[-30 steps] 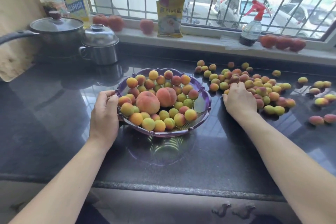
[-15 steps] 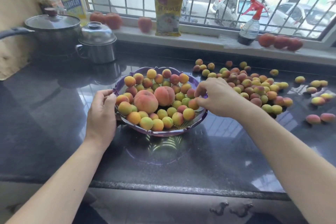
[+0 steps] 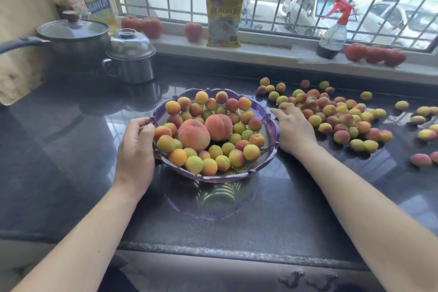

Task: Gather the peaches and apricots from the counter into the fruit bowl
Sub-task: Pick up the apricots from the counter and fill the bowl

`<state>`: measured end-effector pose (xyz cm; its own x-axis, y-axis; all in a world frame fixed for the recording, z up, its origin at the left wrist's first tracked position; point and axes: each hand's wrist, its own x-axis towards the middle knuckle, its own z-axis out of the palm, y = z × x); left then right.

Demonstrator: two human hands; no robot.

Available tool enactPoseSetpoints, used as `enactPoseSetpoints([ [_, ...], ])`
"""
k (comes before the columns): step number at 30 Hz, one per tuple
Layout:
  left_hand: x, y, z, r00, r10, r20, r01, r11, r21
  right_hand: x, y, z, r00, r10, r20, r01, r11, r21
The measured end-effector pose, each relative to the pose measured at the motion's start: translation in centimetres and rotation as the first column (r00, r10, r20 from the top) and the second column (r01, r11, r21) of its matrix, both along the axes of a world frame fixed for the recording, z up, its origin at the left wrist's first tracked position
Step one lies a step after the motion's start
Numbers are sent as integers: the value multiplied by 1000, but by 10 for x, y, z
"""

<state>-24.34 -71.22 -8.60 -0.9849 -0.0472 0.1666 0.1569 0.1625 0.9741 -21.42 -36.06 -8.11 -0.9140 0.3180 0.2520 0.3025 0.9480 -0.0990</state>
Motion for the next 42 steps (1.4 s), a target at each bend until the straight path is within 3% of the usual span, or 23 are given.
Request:
enactPoseSetpoints([
  [3,0,0,0,1000,-2,-6,2,1000,5,-4,4,-5,997,-19,-68,21,999,24],
  [9,1,0,1,1000,6,-7,-6,1000,8,5,8,-4,953,-66,-297,-12,968,-252],
  [11,0,0,1,1000,10,-13,-10,1000,-1,12,5,8,914,-104,-391,-99,880,-465],
  [13,0,1,2,1000,0,-16,0,1000,1,24,-2,28,867,-94,-489,-287,708,-646],
  [15,1,2,2,1000,-15,-21,15,1000,-18,37,-14,46,853,74,-516,-419,687,-594],
  [17,0,3,2,999,-26,-28,25,999,-40,45,-28,55,870,264,-416,-463,727,-507],
  [19,-1,2,-1,999,-41,-32,40,999,-33,45,-37,54,894,338,-294,-440,785,-435],
  [21,-2,1,-3,998,-51,-37,50,998,-28,41,-37,50,897,347,-273,-432,818,-380],
  [23,-2,2,-3,996,-64,-53,61,997,-55,38,-29,47,867,281,-411,-444,810,-384],
  [25,1,5,0,995,-67,-79,61,995,-84,34,-12,44,829,39,-558,-373,781,-500],
  [26,3,6,0,994,-57,-97,47,994,-102,31,-1,40,823,-93,-560,-273,800,-534],
  [28,9,10,1,990,-36,-138,12,985,-170,31,20,30,849,-263,-458,10,875,-484],
  [30,16,16,1,984,-14,-177,-26,975,-222,35,31,23,872,-351,-340,187,883,-431],
  [33,30,28,0,978,-24,-209,-32,965,-258,32,30,17,920,-318,-231,204,889,-410],
  [35,37,32,2,975,-38,-218,-7,980,-199,26,26,14,952,-249,-179,173,919,-355],
  [38,23,28,10,986,48,-162,-38,997,67,19,20,11,980,-175,-92,150,962,-229],
  [42,-30,20,11,992,20,126,-64,933,355,12,21,8,972,-225,-74,215,969,-119],
])
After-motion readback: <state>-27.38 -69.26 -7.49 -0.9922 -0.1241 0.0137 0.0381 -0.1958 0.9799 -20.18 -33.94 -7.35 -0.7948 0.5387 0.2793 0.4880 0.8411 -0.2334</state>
